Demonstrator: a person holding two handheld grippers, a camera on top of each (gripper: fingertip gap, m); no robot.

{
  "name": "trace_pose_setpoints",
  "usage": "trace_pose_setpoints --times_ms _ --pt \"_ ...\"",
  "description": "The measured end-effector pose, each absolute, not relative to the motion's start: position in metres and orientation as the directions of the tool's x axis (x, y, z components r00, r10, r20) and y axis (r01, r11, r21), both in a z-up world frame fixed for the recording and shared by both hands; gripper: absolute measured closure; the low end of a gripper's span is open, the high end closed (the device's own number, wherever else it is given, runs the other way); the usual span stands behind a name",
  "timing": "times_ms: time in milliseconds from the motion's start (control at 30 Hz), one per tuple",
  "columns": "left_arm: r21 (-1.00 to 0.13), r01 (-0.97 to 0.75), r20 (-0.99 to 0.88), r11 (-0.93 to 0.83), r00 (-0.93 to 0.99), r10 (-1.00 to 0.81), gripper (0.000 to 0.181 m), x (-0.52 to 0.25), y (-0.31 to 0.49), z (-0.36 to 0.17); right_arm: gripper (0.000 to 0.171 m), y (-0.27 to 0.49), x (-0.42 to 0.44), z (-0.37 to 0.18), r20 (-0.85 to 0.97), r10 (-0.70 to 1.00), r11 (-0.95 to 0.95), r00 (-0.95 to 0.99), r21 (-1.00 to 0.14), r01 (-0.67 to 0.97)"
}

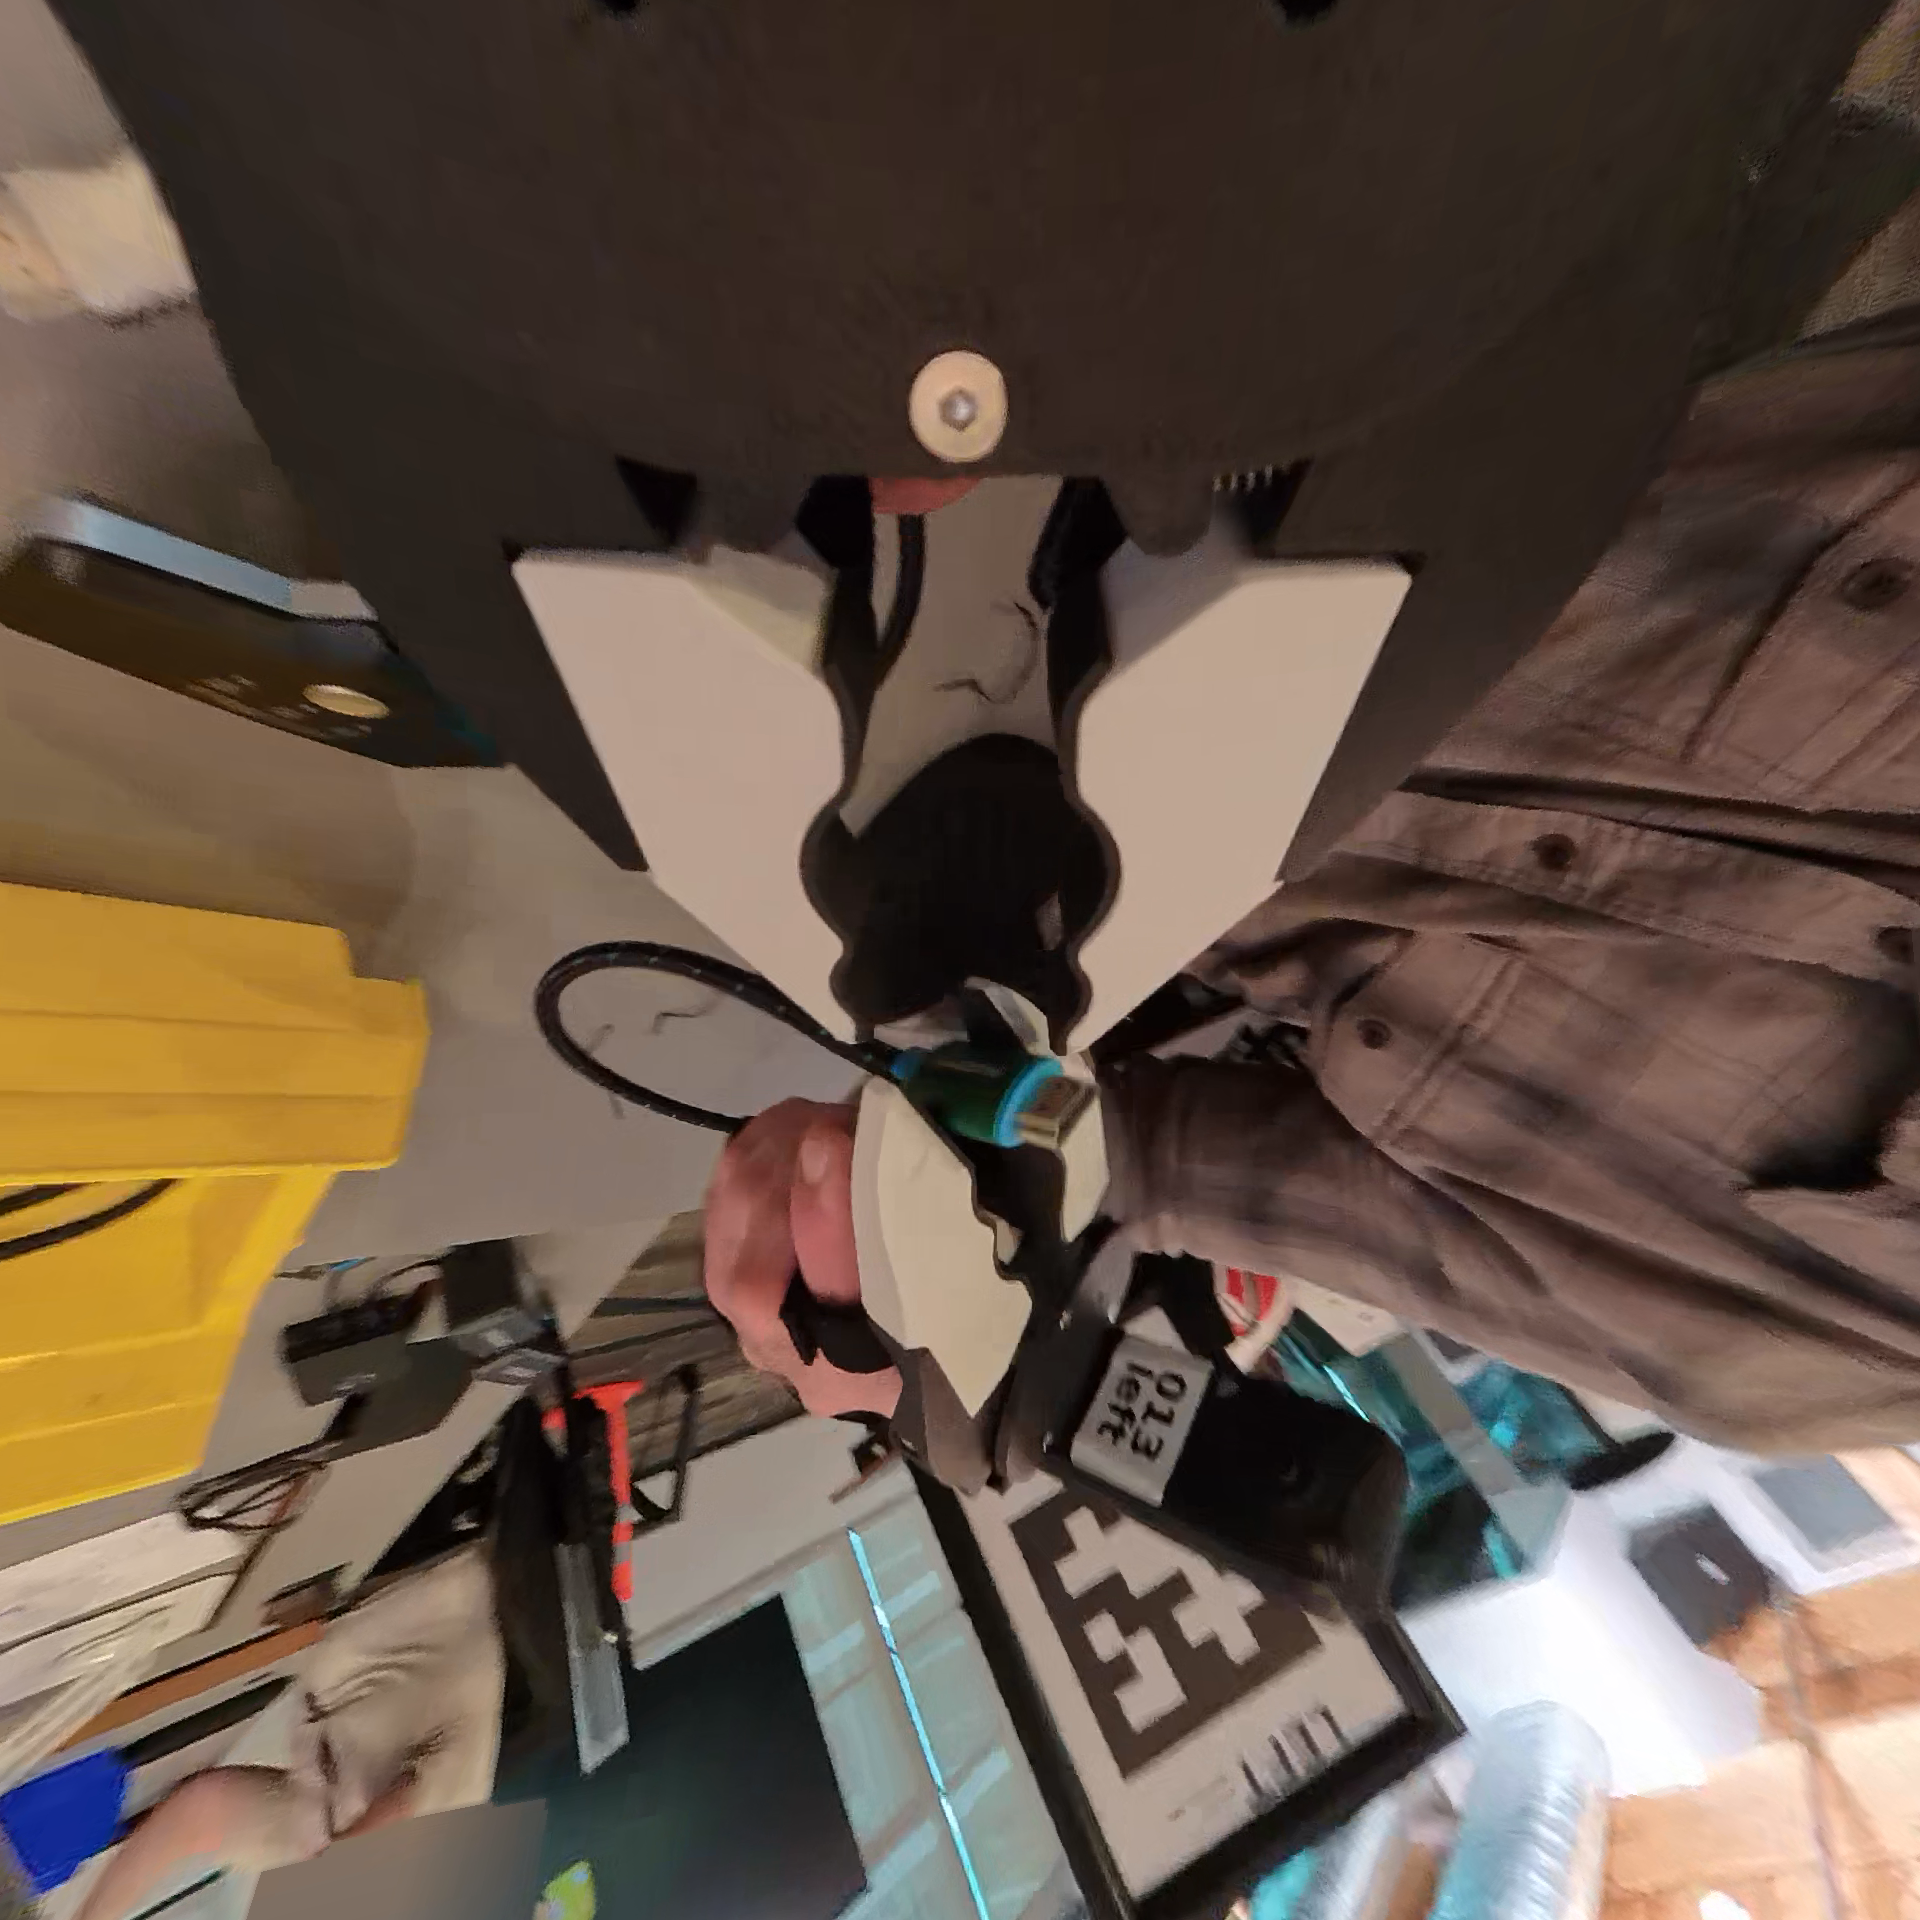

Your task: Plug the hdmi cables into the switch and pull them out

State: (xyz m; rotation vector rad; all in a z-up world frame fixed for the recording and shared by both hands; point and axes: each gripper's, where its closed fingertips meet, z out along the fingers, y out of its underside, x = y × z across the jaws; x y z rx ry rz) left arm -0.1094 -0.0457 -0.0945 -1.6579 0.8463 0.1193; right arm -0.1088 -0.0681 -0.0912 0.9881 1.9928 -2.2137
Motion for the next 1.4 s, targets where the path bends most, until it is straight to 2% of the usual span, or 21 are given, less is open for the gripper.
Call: trace_pose_setpoints --times_ms 67,133,200,267,333,400,467,567,633,700,867,967,1033,1133,1300,1400 --pt "-0.849 -0.526 -0.441 -0.054 0.760 -0.477 0.160 -0.113 -0.044 -0.095 0.139 -0.061 -0.109 -0.088 -0.360 0.479 -0.129 -0.801 -0.931 0.341" --pt "-0.889 -0.451 -0.349 -0.086 0.786 -0.511 0.160 -0.115 -0.043 -0.098 0.139 -0.058 -0.104 -0.083 -0.198 0.562 0.013 -0.803 -0.969 0.248" --pt "-0.915 -0.381 -0.244 -0.132 0.784 -0.570 0.160 -0.115 -0.044 -0.102 0.137 -0.050 -0.107 -0.082 0.149 0.666 0.309 -0.731 -0.947 0.089" --pt "-0.916 -0.365 -0.191 -0.167 0.762 -0.619 0.160 -0.113 -0.045 -0.107 0.139 -0.041 -0.107 -0.081 0.555 0.586 0.657 -0.591 -0.752 -0.056" --pt "-0.907 -0.367 -0.133 -0.206 0.715 -0.687 0.160 -0.106 -0.048 -0.114 0.140 -0.039 -0.105 -0.082 0.762 0.411 0.852 -0.501 -0.516 -0.086" --pt "-0.885 -0.393 -0.079 -0.249 0.655 -0.751 0.160 -0.098 -0.053 -0.122 0.142 -0.047 -0.101 -0.085 0.839 0.263 0.926 -0.476 -0.357 -0.119" --pt "-0.856 -0.445 -0.069 -0.263 0.601 -0.796 0.160 -0.091 -0.057 -0.128 0.135 -0.055 -0.101 -0.087 0.875 0.167 0.958 -0.454 -0.253 -0.136" --pt "-0.818 -0.505 -0.037 -0.275 0.525 -0.850 0.160 -0.082 -0.065 -0.132 0.132 -0.069 -0.095 -0.101 0.852 0.088 0.968 -0.515 -0.196 -0.158" --pt "-0.785 -0.553 -0.020 -0.280 0.475 -0.880 0.160 -0.076 -0.070 -0.135 0.138 -0.078 -0.091 -0.115 0.813 0.064 0.967 -0.579 -0.194 -0.165" --pt "-0.734 -0.616 -0.016 -0.287 0.437 -0.899 0.160 -0.075 -0.075 -0.142 0.154 -0.081 -0.092 -0.122 0.801 0.047 0.970 -0.597 -0.178 -0.163" --pt "-0.697 -0.644 0.045 -0.316 0.400 -0.916 0.160 -0.075 -0.082 -0.143 0.161 -0.086 -0.089 -0.126 0.768 0.057 0.966 -0.638 -0.205 -0.160" --pt "-0.773 -0.526 0.158 -0.355 0.383 -0.910 0.159 -0.075 -0.086 -0.122 0.161 -0.089 -0.090 -0.109 0.770 0.169 0.919 -0.615 -0.349 -0.184" --pt "-0.826 -0.452 0.172 -0.338 0.369 -0.913 0.142 -0.077 -0.084 -0.108 0.162 -0.089 -0.090 -0.092 0.781 0.233 0.880 -0.580 -0.423 -0.216" --pt "-0.848 -0.380 0.265 -0.369 0.299 -0.917 0.122 -0.076 -0.089 -0.099 0.162 -0.088 -0.088 -0.060 0.779 0.351 0.791 -0.519 -0.544 -0.281" --pt "-0.943 -0.151 0.258 -0.295 0.226 -0.939 0.137 -0.060 -0.081 -0.069 0.162 -0.073 -0.094 -0.035 0.775 0.465 0.736 -0.427 -0.607 -0.300" --pt "-0.967 0.095 0.252 -0.235 0.260 -0.932 0.144 -0.066 -0.067 -0.044 0.161 -0.062 -0.098 -0.024 0.785 0.511 0.727 -0.349 -0.612 -0.311"
